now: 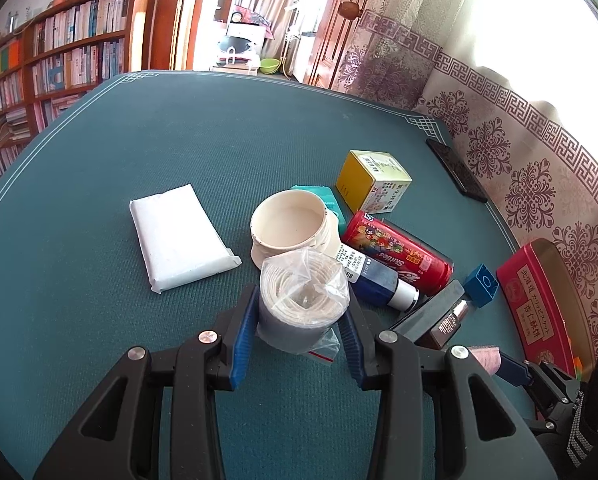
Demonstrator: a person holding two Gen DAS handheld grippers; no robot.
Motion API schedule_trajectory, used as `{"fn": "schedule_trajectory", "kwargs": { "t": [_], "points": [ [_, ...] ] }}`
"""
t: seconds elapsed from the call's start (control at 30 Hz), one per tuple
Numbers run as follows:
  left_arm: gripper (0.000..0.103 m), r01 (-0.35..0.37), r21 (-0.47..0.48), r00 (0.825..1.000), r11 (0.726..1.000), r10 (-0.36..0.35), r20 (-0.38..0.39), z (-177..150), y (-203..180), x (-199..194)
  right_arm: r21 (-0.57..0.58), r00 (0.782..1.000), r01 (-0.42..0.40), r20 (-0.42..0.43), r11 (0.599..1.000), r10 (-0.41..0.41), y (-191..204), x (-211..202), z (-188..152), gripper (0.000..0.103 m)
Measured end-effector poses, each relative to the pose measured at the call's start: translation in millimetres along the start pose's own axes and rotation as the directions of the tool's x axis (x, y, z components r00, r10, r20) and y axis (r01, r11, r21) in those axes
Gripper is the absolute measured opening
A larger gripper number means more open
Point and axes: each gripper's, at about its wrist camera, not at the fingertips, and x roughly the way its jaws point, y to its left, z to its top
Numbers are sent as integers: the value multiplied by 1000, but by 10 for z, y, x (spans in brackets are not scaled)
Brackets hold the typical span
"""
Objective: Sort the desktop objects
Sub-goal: 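Grasp the white toilet paper roll with left tool while right tool grasps pink hair curler, then carry the toilet roll and pink curler into the red tin and release both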
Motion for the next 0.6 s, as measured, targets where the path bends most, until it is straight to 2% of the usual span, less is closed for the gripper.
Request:
{"fn": "schedule_trajectory", "kwargs": {
  "t": [0.2,0.6],
  "points": [
    [42,-3,6,1000,1000,3,7,-5,-6,-9,8,999,-22,24,1000,22,-32,-59,-23,76],
    [42,4,27,999,1000,-6,48,-26,-88,-150,2,983,-10,183,1000,9,-84,-627,-174,76]
  ]
}}
